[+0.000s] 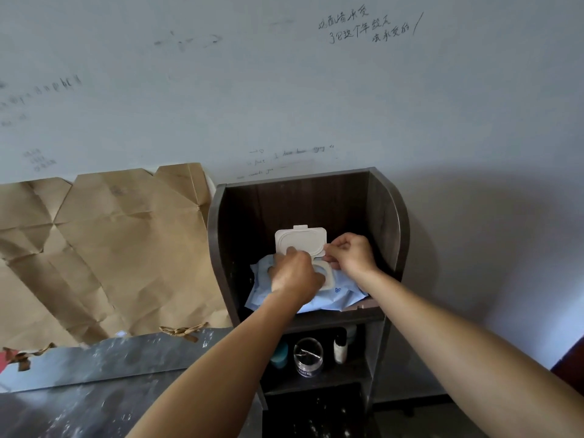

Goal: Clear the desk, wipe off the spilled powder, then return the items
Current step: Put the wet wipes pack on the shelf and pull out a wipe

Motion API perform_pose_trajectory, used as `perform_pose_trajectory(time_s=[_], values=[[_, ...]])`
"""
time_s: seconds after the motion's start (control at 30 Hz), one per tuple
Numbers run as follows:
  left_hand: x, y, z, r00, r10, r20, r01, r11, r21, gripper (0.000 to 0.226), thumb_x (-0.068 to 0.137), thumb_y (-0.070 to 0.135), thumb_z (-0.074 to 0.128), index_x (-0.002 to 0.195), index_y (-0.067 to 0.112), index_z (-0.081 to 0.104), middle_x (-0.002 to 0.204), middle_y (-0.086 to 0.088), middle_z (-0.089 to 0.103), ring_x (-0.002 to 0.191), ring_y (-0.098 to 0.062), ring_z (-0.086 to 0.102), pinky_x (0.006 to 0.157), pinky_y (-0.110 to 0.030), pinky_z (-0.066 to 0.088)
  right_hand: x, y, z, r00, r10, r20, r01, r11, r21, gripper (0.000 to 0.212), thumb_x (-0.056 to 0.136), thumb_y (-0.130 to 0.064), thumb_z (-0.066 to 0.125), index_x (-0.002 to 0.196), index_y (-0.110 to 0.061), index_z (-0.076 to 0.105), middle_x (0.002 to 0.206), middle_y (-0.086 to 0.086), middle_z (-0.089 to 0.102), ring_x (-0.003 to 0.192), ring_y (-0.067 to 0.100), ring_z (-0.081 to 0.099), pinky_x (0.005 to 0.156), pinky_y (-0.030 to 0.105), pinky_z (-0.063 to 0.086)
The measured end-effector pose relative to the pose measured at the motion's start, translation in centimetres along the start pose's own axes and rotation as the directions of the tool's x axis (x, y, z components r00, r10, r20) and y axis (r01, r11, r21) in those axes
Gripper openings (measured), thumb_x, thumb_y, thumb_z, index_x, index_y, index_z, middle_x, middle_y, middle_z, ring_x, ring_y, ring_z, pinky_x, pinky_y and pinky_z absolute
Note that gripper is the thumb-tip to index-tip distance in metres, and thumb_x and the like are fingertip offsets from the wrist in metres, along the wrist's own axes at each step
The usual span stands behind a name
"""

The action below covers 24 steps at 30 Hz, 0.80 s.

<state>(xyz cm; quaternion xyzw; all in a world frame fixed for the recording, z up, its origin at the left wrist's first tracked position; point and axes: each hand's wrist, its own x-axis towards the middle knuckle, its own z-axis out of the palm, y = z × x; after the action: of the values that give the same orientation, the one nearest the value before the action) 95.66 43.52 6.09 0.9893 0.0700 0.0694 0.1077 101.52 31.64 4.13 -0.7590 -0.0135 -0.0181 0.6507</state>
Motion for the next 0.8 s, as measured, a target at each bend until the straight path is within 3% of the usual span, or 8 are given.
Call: perform_pose_trajectory(time_s=[0.07, 0.13, 0.2, 0.27, 0.4, 0.5, 0.63, 0.8], values=[[-0.5, 0.3, 0.3, 1.0, -0.022, -0.011, 0.021, 0.996, -0.091, 0.023, 0.084, 0.026, 0.056, 0.095, 0.008, 0.063, 0.105, -0.009, 0.051, 0.102, -0.034, 0.048, 0.084, -0.042, 0.045, 0.1, 0.2, -0.1, 1.0, -0.019, 0.008, 0.019, 1.0, -0.006, 0.013, 0.085, -0.005, 0.066, 0.076, -0.007, 0.057, 0.069, 0.013, 0.066, 0.068, 0.025, 0.066, 0.061, 0.029, 0.055], [-0.9, -0.4, 0.2, 0.996, -0.067, -0.061, 0.044, 0.945, -0.325, 0.015, 0.082, 0.02, 0.057, 0.08, 0.006, 0.06, 0.089, -0.012, 0.058, 0.088, -0.032, 0.056, 0.073, -0.038, 0.048, 0.0, 0.4, -0.2, 0.998, -0.057, 0.025, 0.058, 0.998, -0.034, 0.011, 0.083, -0.003, 0.068, 0.076, -0.006, 0.06, 0.068, 0.011, 0.065, 0.068, 0.025, 0.065, 0.064, 0.033, 0.055], [-1.1, -1.8, -0.5, 0.978, -0.195, -0.075, 0.109, 0.783, -0.612, 0.012, 0.083, 0.014, 0.057, 0.073, 0.007, 0.054, 0.07, -0.009, 0.058, 0.068, -0.026, 0.058, 0.059, -0.032, 0.046, -0.2, 0.7, -0.3, 0.989, -0.137, 0.055, 0.141, 0.986, -0.09, 0.011, 0.08, -0.003, 0.071, 0.074, -0.01, 0.064, 0.068, 0.006, 0.065, 0.066, 0.019, 0.062, 0.068, 0.033, 0.052], [-1.2, -3.4, -1.2, 0.948, -0.317, -0.038, 0.182, 0.633, -0.752, 0.015, 0.088, 0.013, 0.054, 0.075, 0.008, 0.05, 0.062, -0.005, 0.051, 0.056, -0.018, 0.049, 0.05, -0.025, 0.039, -0.7, 0.9, -0.5, 0.97, -0.221, 0.101, 0.237, 0.953, -0.188, 0.011, 0.079, -0.005, 0.072, 0.073, -0.014, 0.068, 0.073, 0.001, 0.067, 0.071, 0.014, 0.062, 0.071, 0.028, 0.051], [-1.5, -5.0, -1.0, 0.918, -0.396, 0.027, 0.25, 0.525, -0.814, 0.015, 0.091, 0.017, 0.048, 0.089, 0.002, 0.051, 0.072, -0.014, 0.05, 0.064, -0.022, 0.045, 0.056, -0.031, 0.034, -1.5, 0.4, -0.3, 0.893, -0.346, 0.289, 0.447, 0.76, -0.471, 0.006, 0.081, -0.013, 0.07, 0.084, -0.013, 0.075, 0.092, -0.001, 0.07, 0.087, 0.012, 0.064, 0.079, 0.028, 0.051], [-1.6, -5.1, -0.7, 0.917, -0.397, 0.042, 0.256, 0.505, -0.824, 0.016, 0.092, 0.019, 0.046, 0.093, 0.004, 0.051, 0.074, -0.013, 0.051, 0.066, -0.024, 0.046, 0.06, -0.032, 0.035, -2.4, -1.5, 0.4, 0.835, -0.314, 0.452, 0.548, 0.55, -0.63, 0.011, 0.083, -0.024, 0.066, 0.089, -0.022, 0.076, 0.097, -0.009, 0.069, 0.092, 0.01, 0.061, 0.077, 0.029, 0.05], [-1.8, -5.3, -0.7, 0.926, -0.374, 0.041, 0.253, 0.537, -0.805, 0.013, 0.093, 0.019, 0.044, 0.093, 0.008, 0.05, 0.077, -0.01, 0.051, 0.066, -0.022, 0.045, 0.057, -0.03, 0.034, -2.7, -3.3, 1.1, 0.801, -0.234, 0.551, 0.597, 0.394, -0.699, 0.014, 0.084, -0.03, 0.067, 0.093, -0.023, 0.075, 0.099, -0.01, 0.067, 0.09, 0.012, 0.062, 0.074, 0.03, 0.051], [-2.1, -5.5, -0.5, 0.942, -0.334, 0.03, 0.226, 0.565, -0.794, 0.014, 0.093, 0.019, 0.045, 0.097, 0.007, 0.05, 0.079, -0.009, 0.053, 0.066, -0.02, 0.046, 0.057, -0.03, 0.035, -2.7, -4.5, 1.8, 0.769, -0.17, 0.617, 0.64, 0.197, -0.743, 0.011, 0.086, -0.025, 0.064, 0.09, -0.02, 0.074, 0.099, -0.002, 0.063, 0.084, 0.019, 0.061, 0.066, 0.032, 0.048]])
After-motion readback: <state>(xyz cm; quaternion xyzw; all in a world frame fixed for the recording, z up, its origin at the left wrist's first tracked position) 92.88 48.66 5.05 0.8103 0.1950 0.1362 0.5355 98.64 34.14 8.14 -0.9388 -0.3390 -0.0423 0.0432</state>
